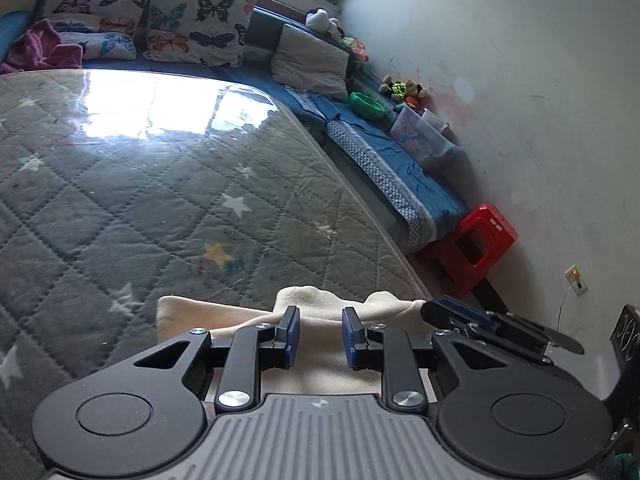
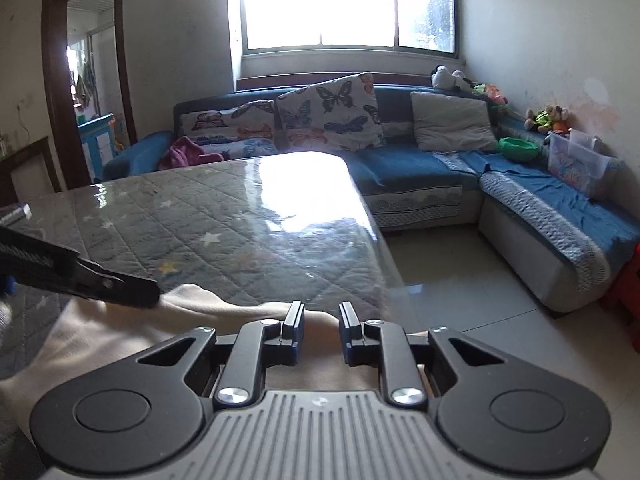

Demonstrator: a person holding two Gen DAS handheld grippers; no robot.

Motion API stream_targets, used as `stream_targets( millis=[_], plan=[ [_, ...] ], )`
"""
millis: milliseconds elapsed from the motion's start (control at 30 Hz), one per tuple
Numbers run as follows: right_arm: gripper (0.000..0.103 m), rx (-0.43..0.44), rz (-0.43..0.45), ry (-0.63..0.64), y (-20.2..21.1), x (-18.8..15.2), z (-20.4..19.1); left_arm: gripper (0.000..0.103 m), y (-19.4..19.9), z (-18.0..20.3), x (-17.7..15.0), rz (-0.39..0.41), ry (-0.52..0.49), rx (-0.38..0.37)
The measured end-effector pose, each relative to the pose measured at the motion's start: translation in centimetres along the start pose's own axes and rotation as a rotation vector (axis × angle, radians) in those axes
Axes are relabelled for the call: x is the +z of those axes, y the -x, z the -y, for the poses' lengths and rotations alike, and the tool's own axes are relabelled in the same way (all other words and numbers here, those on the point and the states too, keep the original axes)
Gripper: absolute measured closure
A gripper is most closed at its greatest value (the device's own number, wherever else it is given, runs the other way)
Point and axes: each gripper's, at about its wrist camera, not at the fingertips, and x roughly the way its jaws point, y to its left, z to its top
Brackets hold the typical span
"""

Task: Fold clothes
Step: 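Lower the folded edge onto the sweatshirt bundle with both tools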

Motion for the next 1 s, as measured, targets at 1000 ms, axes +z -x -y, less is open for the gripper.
stream_targets(
  millis=[1000],
  plan=[
    [0.068,-0.046,0.079,0.000,10.1,-7.1,-3.3,0.077,8.1,2.4,-9.1,0.044,-0.100,0.028]
  ],
)
